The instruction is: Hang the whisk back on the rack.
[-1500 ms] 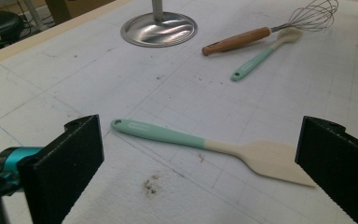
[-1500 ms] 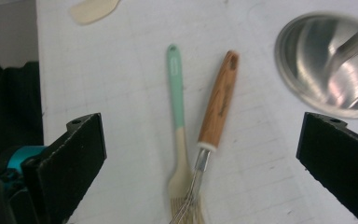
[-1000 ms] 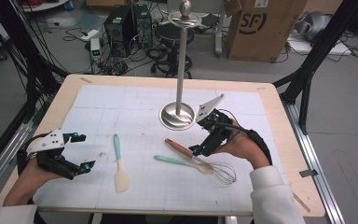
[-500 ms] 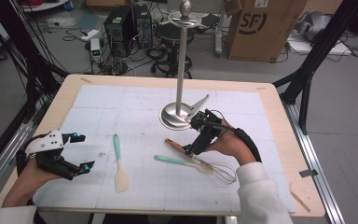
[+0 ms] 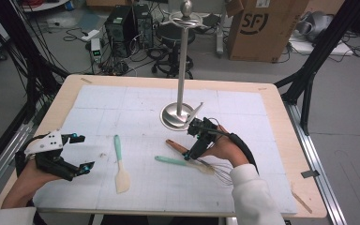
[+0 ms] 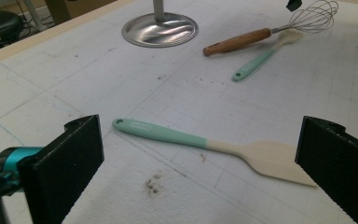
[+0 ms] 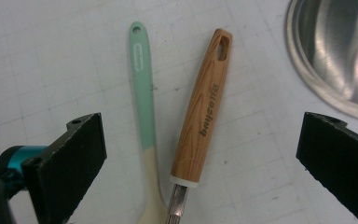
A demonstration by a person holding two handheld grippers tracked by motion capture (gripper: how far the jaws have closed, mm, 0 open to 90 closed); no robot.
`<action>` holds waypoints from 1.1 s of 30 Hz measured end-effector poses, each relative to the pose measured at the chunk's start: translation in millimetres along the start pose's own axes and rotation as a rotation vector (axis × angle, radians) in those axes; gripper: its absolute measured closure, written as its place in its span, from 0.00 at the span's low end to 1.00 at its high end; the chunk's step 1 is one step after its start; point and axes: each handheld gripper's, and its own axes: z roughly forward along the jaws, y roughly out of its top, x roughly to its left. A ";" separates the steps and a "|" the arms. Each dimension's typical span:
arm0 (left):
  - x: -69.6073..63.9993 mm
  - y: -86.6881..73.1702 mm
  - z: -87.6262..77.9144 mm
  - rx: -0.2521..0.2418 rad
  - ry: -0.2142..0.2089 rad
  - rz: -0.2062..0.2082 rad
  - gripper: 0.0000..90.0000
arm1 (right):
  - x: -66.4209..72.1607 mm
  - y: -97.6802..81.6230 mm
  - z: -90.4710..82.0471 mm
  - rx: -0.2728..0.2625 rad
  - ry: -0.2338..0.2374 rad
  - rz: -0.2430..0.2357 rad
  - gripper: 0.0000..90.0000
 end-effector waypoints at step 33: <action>-0.2 -0.1 -0.7 -0.005 0.002 -0.003 0.02 | -4.6 -4.4 39.9 0.145 0.100 0.076 0.46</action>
